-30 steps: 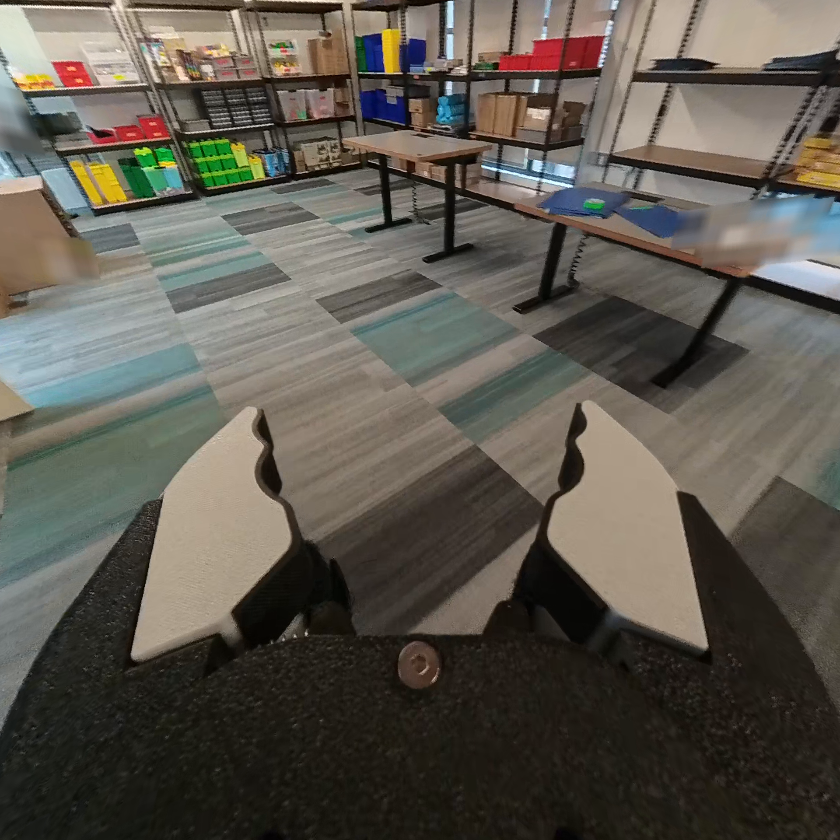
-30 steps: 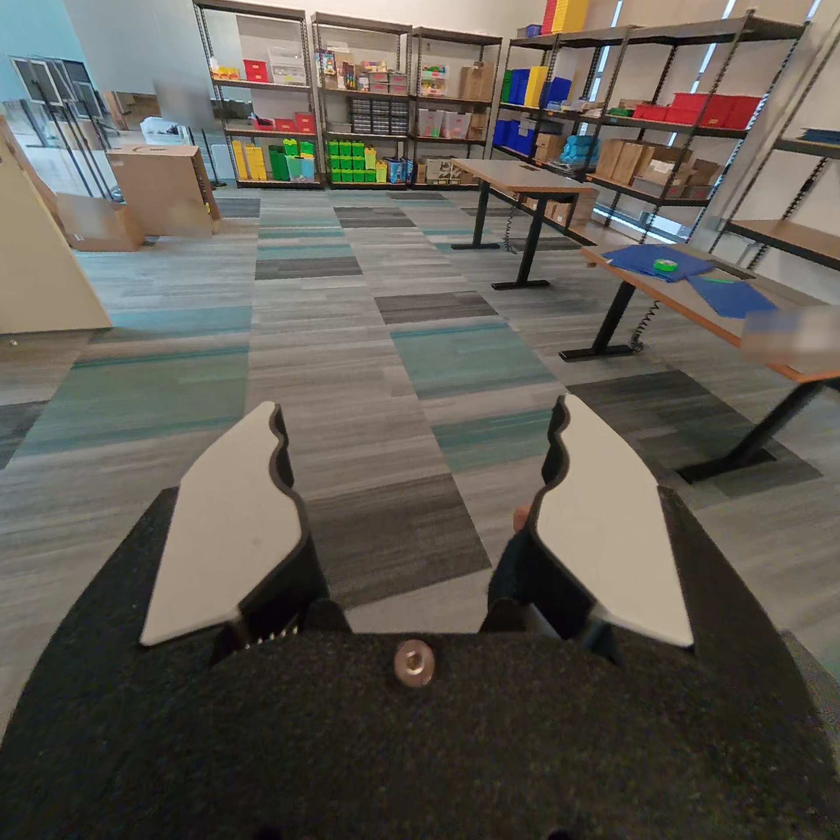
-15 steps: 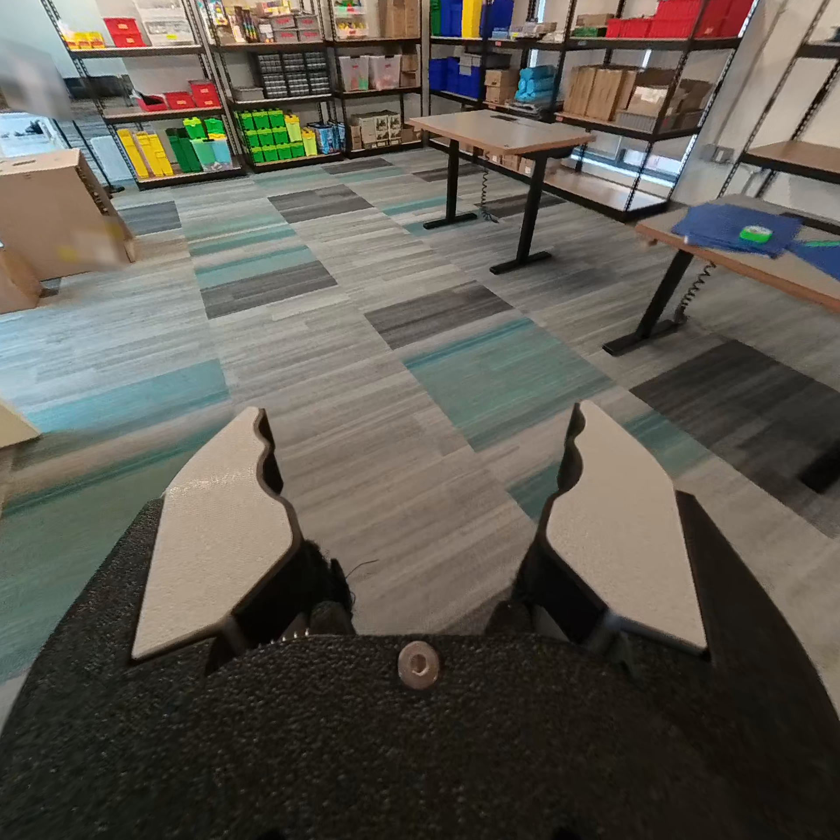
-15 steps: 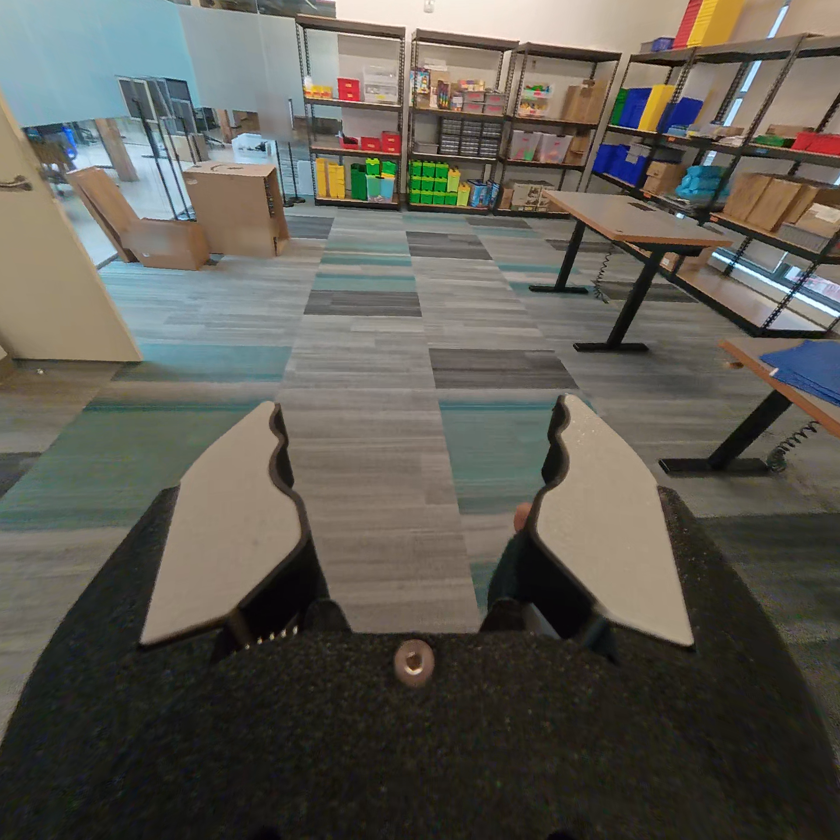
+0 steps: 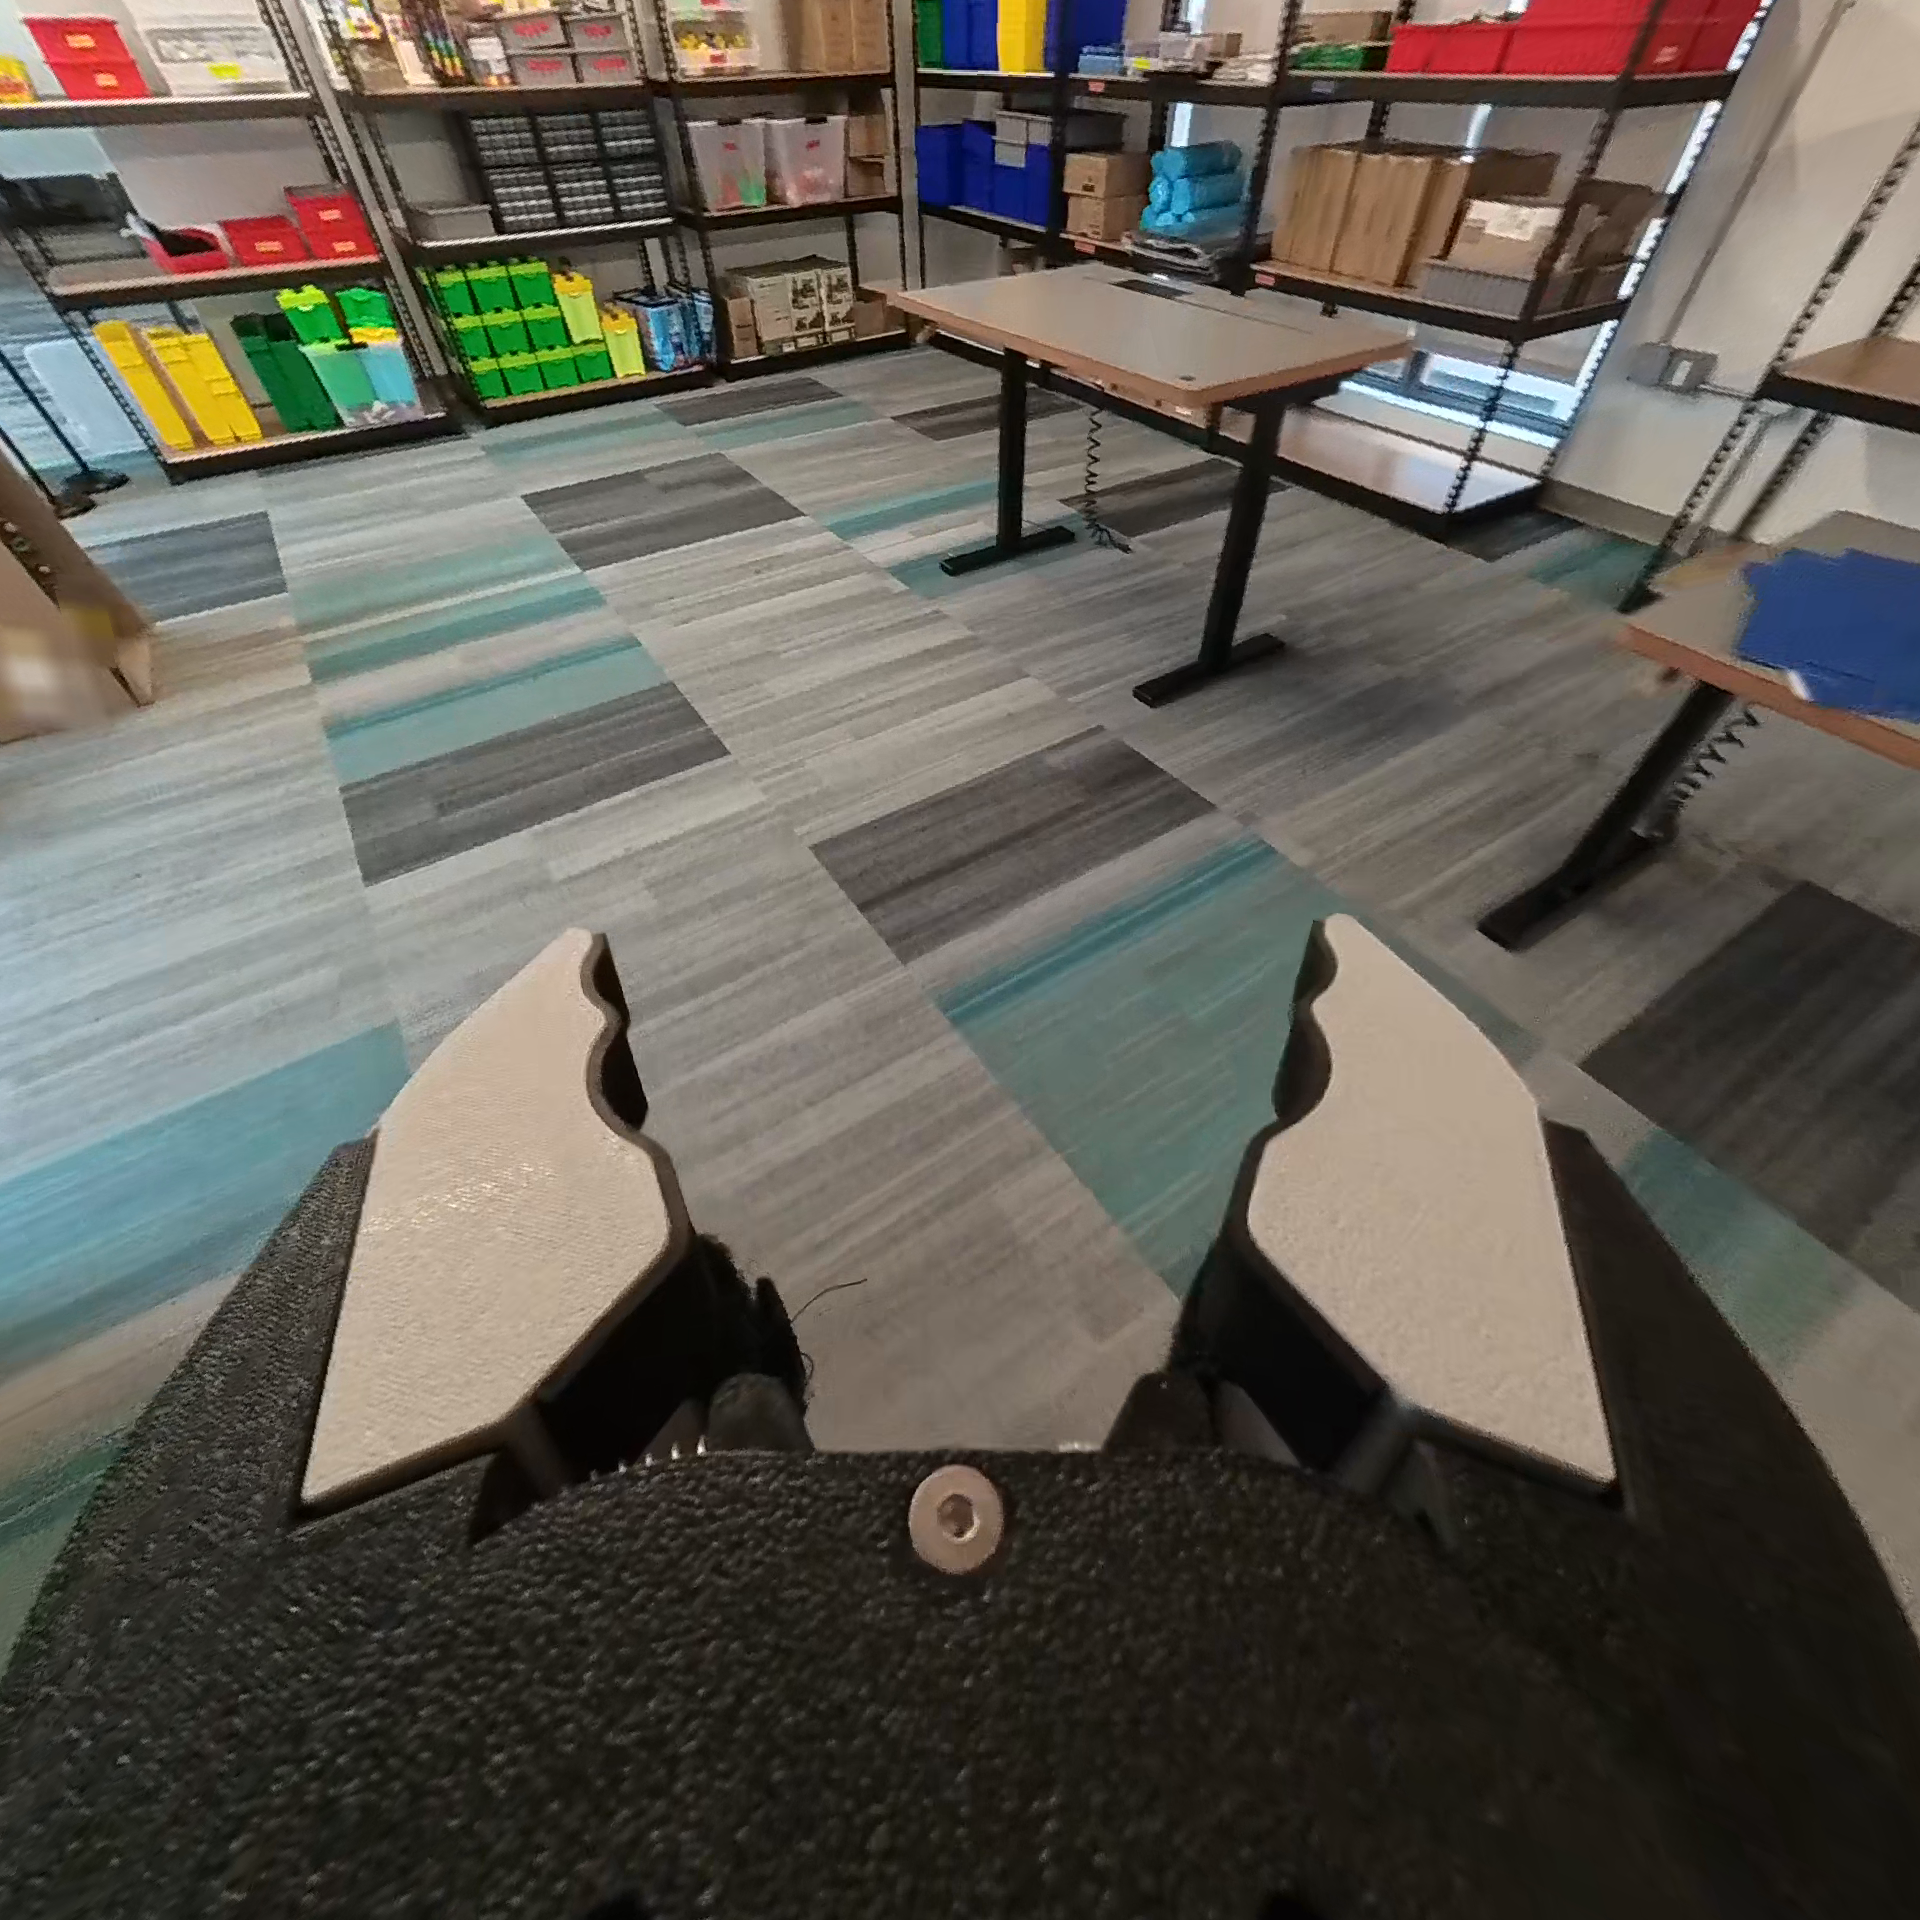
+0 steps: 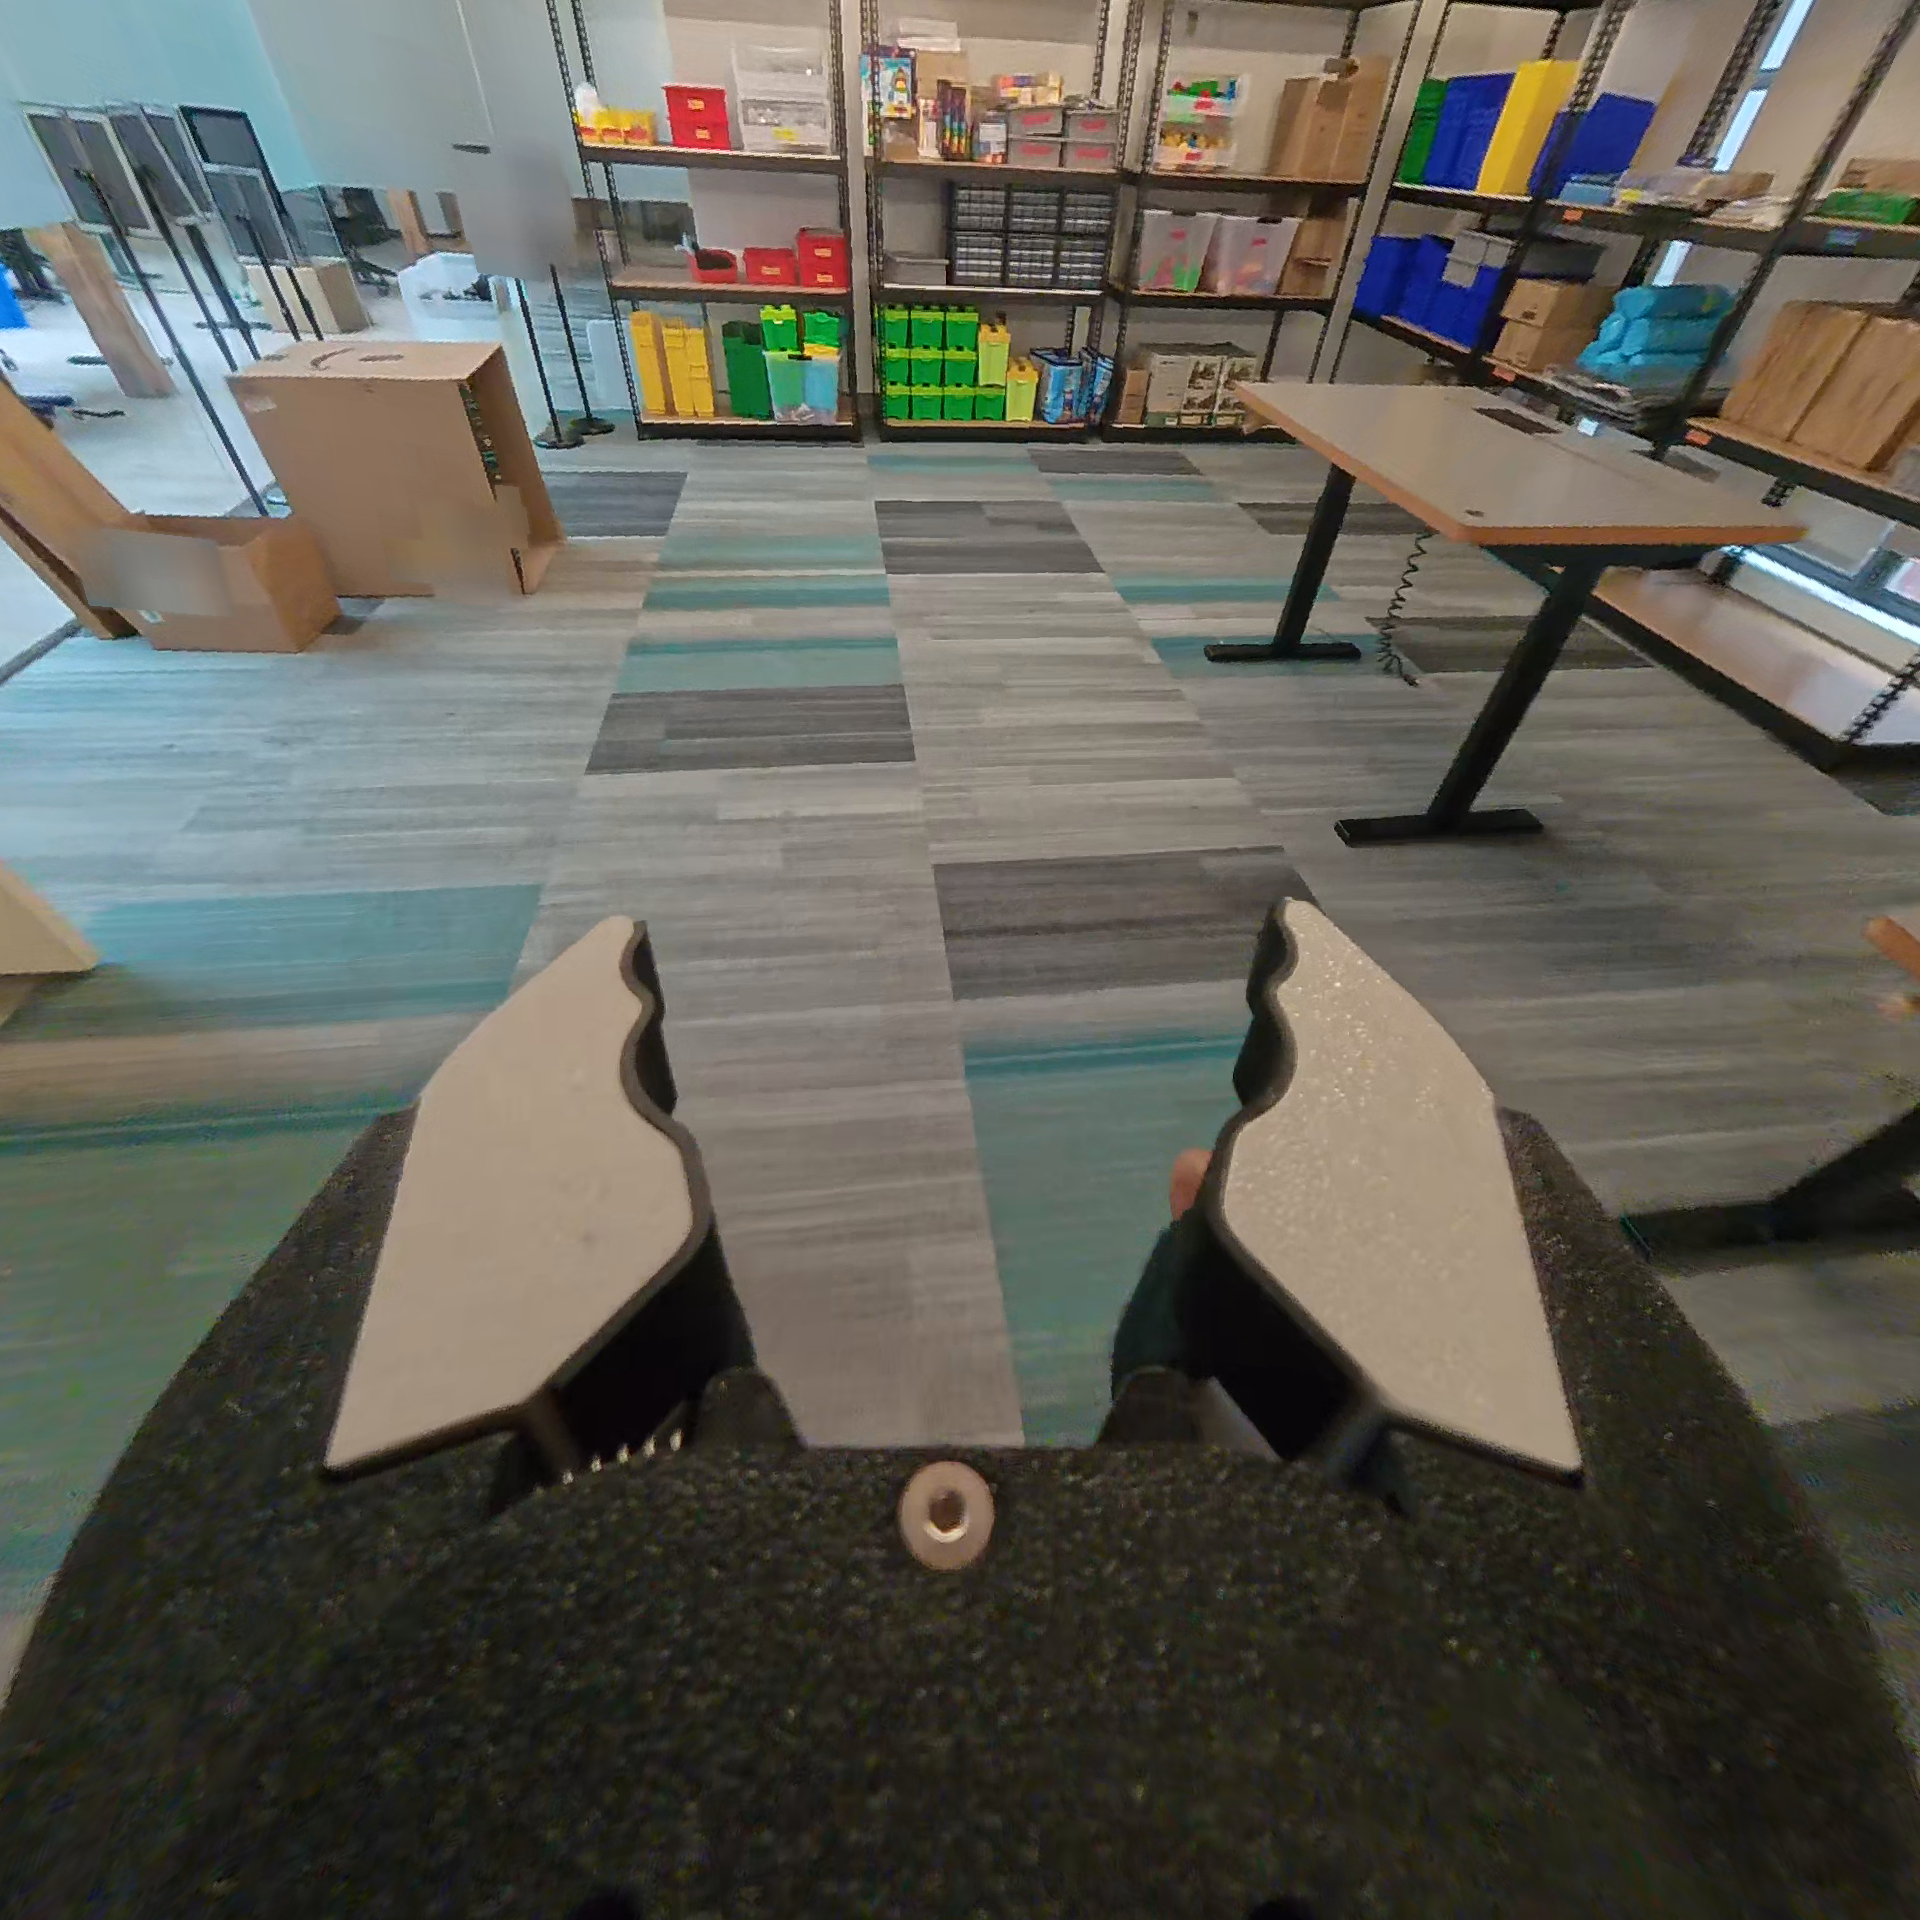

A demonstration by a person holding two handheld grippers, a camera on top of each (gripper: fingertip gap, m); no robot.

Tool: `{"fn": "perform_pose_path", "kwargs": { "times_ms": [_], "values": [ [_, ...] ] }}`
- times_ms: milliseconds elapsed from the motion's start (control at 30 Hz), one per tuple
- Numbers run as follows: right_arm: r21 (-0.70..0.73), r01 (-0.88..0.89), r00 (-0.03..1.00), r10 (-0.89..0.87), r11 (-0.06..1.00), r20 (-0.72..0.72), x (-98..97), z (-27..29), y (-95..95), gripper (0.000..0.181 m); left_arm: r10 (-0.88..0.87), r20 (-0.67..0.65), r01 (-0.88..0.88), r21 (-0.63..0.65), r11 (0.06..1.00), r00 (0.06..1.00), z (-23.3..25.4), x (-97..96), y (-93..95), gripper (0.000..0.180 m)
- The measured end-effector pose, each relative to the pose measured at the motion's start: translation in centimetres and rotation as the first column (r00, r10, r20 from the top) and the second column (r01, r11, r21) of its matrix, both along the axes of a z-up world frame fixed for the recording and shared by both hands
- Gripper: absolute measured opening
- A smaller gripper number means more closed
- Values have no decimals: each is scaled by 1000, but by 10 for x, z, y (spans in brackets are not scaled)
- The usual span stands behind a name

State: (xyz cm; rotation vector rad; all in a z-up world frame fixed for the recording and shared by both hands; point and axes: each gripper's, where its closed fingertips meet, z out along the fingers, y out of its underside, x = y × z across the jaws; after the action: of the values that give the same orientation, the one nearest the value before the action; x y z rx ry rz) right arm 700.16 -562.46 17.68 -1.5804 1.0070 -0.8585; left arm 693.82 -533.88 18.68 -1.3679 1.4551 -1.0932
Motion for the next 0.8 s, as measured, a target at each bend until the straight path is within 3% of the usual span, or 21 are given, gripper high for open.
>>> {"fn": "perform_pose_path", "kwargs": {
  "times_ms": [233, 400, 567, 667, 800],
  "values": [
    [-6, -97, 995, 97, 995, 7, 277, 26, 96, 106, 45, -28, -45, -9, 999, 999, 15, 254, 73, 120],
    [-18, -140, 989, 141, 990, 35, 464, 31, 171, 104, 69, -43, -69, 15, 998, 997, 1, 431, 142, 120],
    [-32, -99, 995, 99, 995, 20, 641, 22, 235, 102, 46, -27, -46, -5, 999, 999, -9, 623, 210, 118],
    [1, -100, 995, 100, 995, -6, 739, 26, 274, 101, 7, -34, -7, -1, 1000, 999, 2, 734, 245, 118],
    [-64, -104, 994, 103, 993, -21, 870, 25, 314, 101, -16, -3, 16, 19, 1000, 1000, 22, 873, 283, 118]
  ]
}}
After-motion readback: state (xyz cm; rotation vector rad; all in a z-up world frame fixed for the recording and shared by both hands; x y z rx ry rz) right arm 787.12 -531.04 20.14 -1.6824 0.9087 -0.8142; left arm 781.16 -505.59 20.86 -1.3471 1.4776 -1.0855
